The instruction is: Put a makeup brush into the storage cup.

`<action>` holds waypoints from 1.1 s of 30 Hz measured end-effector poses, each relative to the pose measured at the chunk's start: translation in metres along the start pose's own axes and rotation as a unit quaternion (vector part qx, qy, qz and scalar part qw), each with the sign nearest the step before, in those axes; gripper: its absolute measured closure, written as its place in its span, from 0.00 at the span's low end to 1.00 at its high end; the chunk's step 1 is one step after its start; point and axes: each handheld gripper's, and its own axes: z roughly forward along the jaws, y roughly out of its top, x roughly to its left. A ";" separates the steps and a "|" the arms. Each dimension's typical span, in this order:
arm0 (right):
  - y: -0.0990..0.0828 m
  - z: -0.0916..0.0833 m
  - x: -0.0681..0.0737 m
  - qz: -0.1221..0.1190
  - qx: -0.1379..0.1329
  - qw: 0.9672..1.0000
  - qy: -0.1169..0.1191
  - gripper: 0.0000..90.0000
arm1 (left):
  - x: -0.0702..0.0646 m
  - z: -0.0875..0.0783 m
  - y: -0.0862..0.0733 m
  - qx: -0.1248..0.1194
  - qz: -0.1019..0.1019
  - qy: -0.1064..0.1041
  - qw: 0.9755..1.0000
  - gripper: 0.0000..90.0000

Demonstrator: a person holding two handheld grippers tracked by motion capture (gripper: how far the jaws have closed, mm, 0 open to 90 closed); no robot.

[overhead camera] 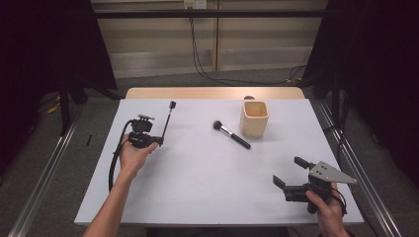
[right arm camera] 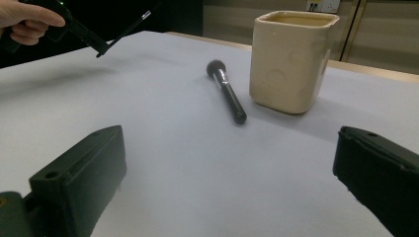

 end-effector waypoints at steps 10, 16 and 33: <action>0.000 0.000 0.000 0.001 0.000 1.000 0.000 0.00 | -0.003 -0.009 -0.007 -0.073 0.024 -0.005 0.997 0.95; 0.000 0.000 0.000 0.002 -0.001 1.000 0.000 0.00 | -0.002 -0.012 -0.013 -0.111 0.031 -0.005 0.993 0.95; 0.000 0.000 0.000 0.002 -0.001 1.000 0.001 0.00 | 0.003 -0.031 -0.017 -0.204 0.035 -0.031 0.978 0.95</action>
